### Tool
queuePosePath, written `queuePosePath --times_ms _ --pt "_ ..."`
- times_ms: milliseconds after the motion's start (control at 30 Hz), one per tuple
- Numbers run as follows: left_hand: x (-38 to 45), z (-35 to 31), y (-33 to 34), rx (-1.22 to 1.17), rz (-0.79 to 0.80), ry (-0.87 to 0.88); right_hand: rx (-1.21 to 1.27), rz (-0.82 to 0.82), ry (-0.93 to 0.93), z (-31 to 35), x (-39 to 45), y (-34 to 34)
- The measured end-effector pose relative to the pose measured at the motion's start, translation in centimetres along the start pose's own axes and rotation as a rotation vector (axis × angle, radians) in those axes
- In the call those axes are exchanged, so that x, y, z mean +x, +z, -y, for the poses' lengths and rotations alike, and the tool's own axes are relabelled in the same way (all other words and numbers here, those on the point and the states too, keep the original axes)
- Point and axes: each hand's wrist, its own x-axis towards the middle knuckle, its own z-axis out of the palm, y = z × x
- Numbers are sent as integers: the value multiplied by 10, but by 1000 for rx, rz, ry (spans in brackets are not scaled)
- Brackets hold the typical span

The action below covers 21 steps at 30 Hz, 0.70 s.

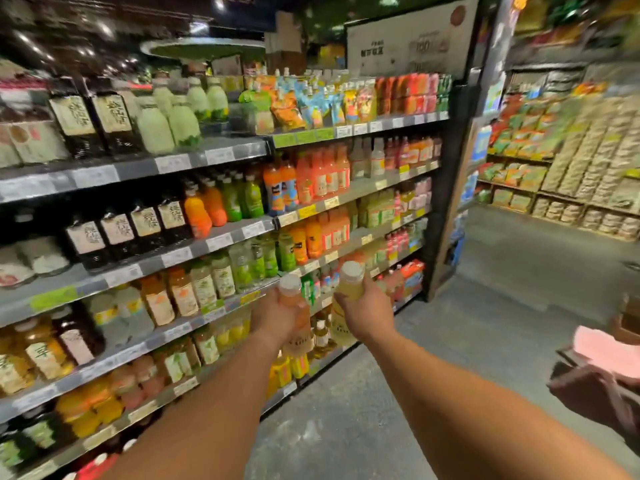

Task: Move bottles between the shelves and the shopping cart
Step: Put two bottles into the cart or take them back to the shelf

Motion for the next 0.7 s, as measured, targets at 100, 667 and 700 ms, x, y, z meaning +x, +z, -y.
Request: queuePosePath --times_ms 100,667,700 --pt "37 -25 46 28 46 29 11 -66 36 -25 40 -19" --pt "224 -134 264 -24 13 30 -21 -11 100 -155 319 -93" --pt "234 -140 277 -26 -13 9 -43 13 86 -163 338 -100"
